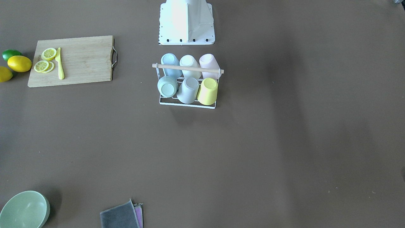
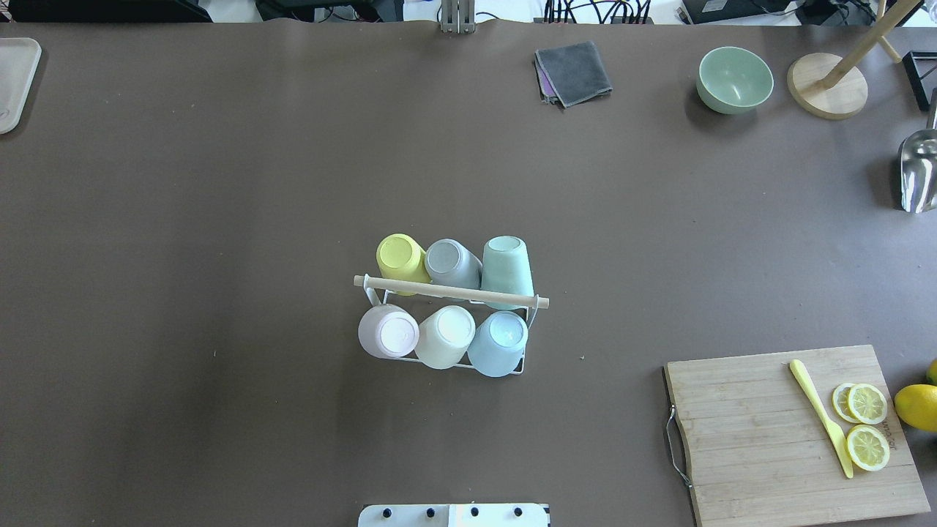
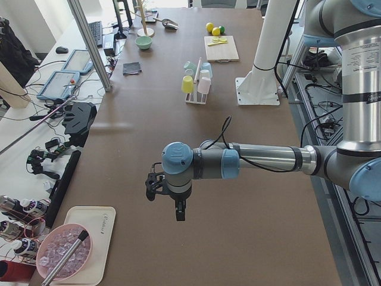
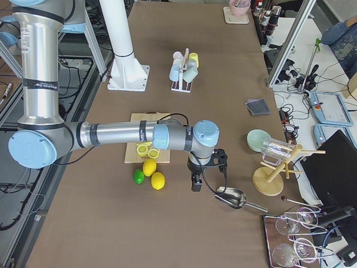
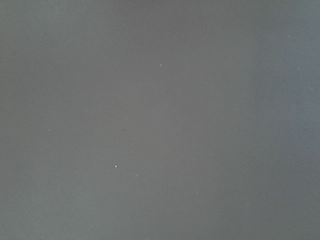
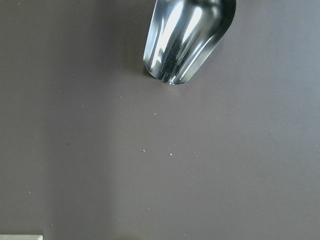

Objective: Place cup on cup holder

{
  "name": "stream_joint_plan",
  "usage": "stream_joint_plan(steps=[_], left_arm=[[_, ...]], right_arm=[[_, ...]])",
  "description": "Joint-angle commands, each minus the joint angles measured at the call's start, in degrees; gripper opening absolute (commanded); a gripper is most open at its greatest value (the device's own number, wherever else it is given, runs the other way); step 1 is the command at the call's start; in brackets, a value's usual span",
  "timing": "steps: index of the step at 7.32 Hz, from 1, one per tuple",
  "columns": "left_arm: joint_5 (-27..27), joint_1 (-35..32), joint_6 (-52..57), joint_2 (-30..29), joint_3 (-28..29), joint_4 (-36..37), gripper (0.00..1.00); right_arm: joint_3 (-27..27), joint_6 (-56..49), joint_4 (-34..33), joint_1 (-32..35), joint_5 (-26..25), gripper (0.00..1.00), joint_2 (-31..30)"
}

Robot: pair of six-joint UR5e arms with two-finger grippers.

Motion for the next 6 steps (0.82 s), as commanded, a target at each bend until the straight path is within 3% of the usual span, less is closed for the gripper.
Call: stream_joint_plan(steps=[1, 6], left_arm=[[0.0, 0.0, 0.1, 0.0, 0.1, 0.0, 0.98], [0.0, 0.0, 0.2, 0.0, 0.2, -0.1, 0.98]], right_arm=[[0.2, 0.0, 0.1, 0.0, 0.0, 1.00, -0.1], [0.3, 0.3, 0.0, 0.0, 0.4, 1.00, -0.2]])
